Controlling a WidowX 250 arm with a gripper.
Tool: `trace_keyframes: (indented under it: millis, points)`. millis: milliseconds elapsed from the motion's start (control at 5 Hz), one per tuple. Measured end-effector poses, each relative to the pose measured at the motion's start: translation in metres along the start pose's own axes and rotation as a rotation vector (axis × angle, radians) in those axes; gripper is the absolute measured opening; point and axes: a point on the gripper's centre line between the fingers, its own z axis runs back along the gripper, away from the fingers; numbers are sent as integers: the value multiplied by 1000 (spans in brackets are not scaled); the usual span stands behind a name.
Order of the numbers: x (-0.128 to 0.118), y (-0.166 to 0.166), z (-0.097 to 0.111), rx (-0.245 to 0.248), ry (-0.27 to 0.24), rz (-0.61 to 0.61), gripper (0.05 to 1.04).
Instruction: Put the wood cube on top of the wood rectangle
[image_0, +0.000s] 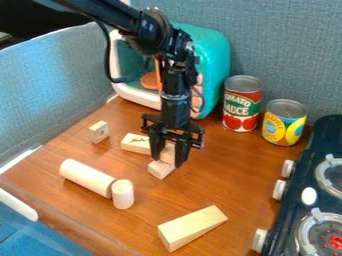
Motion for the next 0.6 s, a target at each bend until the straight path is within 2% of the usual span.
trace_keyframes:
  millis: [400, 600]
  points:
    - [0, 9, 1, -1, 2, 35, 586]
    - [-1, 13, 1, 14, 10, 31, 685]
